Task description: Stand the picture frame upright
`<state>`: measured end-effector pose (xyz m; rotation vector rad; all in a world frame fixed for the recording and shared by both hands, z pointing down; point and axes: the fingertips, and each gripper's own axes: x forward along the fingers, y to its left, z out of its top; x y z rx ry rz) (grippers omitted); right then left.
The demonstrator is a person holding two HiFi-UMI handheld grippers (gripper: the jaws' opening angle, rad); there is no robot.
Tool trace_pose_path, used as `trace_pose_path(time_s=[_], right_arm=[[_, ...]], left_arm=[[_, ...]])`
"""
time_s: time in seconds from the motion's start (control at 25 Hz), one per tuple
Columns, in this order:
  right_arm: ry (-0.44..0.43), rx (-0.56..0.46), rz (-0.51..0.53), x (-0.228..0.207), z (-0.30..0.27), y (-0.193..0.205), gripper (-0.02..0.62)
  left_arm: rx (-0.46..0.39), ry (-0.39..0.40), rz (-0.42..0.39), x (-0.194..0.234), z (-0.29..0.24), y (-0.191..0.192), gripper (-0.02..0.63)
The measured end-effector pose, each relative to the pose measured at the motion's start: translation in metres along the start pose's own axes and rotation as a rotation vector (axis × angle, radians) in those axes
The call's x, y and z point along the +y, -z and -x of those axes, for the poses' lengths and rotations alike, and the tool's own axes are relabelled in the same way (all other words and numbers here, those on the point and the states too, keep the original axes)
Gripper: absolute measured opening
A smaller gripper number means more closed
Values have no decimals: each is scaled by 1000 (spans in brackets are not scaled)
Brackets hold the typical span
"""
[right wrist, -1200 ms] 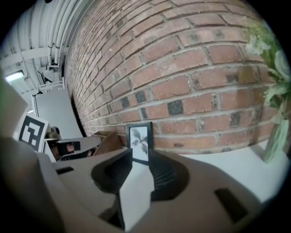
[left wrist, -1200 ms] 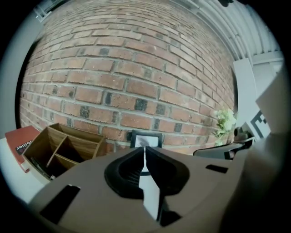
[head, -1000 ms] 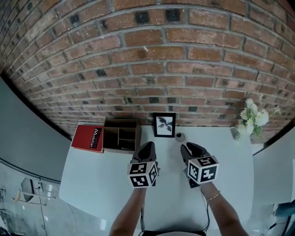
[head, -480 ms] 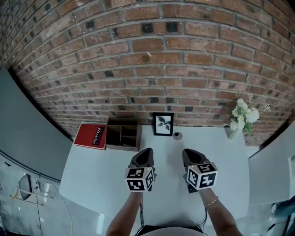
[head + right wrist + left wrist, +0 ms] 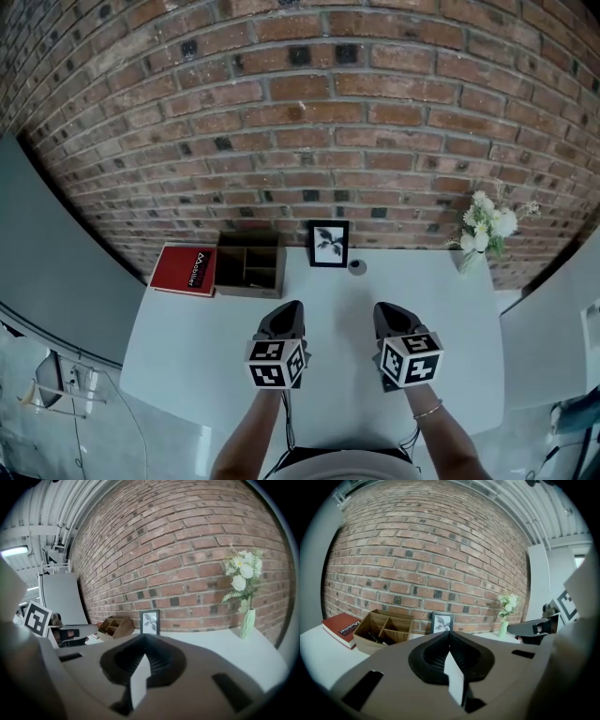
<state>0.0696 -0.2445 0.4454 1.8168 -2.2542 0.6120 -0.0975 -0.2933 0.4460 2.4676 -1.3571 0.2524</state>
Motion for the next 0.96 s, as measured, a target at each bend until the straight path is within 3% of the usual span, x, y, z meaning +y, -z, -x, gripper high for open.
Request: trace_pose_path(time_s=[0.96], right_arm=[[51, 31, 8, 15, 1, 19, 3]], left_arm=[[13, 38, -15, 10, 8, 8, -6]])
